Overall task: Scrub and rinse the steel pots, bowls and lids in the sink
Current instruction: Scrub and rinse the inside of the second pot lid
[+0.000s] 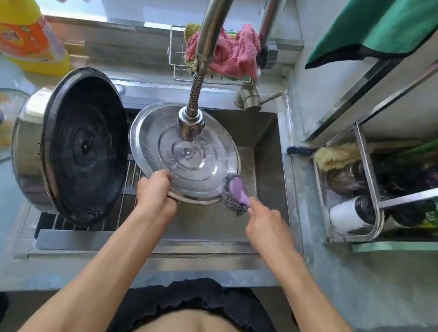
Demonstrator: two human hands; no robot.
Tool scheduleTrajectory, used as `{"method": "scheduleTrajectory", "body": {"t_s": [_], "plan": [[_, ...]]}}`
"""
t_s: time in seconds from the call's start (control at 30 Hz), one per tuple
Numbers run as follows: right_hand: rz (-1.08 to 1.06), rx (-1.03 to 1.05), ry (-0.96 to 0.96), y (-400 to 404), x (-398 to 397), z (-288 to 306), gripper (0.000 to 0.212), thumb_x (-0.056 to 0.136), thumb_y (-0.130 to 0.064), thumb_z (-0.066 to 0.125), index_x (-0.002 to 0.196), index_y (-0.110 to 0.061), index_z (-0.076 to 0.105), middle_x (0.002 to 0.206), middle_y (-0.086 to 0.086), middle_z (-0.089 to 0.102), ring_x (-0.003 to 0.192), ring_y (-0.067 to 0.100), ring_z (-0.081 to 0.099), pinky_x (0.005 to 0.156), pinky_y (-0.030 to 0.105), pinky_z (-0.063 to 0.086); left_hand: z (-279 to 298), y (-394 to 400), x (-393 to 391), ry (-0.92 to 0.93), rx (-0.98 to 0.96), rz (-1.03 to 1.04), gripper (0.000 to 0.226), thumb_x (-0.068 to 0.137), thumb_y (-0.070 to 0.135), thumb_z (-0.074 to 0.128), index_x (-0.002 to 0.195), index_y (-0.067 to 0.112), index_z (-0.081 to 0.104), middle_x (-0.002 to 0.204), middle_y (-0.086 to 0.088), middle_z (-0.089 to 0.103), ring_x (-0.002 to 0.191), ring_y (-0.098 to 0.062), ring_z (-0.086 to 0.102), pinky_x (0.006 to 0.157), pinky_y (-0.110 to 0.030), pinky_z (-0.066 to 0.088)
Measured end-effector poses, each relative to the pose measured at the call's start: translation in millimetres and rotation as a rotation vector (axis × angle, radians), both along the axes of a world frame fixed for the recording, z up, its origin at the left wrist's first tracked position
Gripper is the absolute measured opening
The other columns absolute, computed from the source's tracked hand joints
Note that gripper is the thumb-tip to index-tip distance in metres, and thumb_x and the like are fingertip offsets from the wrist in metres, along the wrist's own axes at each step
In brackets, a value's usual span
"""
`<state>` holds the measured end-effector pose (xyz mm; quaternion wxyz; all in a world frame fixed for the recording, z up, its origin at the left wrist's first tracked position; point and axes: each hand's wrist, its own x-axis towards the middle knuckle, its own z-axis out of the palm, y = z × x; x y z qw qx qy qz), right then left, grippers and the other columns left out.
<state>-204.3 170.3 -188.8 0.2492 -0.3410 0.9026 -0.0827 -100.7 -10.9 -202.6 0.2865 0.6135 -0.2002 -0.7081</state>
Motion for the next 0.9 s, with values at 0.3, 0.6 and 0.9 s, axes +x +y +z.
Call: {"method": "scheduleTrajectory", "body": {"t_s": [0.3,0.6,0.9], "plan": [[-0.010,0.112,-0.007,-18,1,8,0.036,0.100,-0.014,0.038,0.134,-0.023,0.044,0.096,0.013,0.060,0.091,0.036,0.061,0.067,0.036,0.038,-4,-1,7,0.232,0.205,0.010,0.064,0.071,-0.022,0.031,0.129,-0.003,0.051,0.122,-0.032,0.060,0.108,-0.048,0.064,0.084,-0.064,0.055],[-0.119,0.046,-0.085,-2,-23,-18,0.030,0.101,-0.023,0.038,0.125,-0.030,0.054,0.090,0.006,0.059,0.076,0.026,0.056,0.065,0.036,0.045,-12,3,23,0.178,0.179,-0.144,0.037,0.086,-0.017,0.043,0.117,-0.005,0.059,0.112,-0.023,0.068,0.103,-0.037,0.067,0.092,-0.056,0.055],[-0.949,-0.618,-0.689,-13,-27,-37,0.038,0.088,-0.052,0.065,0.099,-0.015,0.060,0.090,0.005,0.072,0.041,0.008,0.033,0.038,0.023,0.026,-30,9,29,0.256,0.308,-0.256,0.040,0.092,-0.016,0.033,0.125,-0.006,0.053,0.121,-0.030,0.064,0.112,-0.042,0.063,0.084,-0.049,0.052]]}}
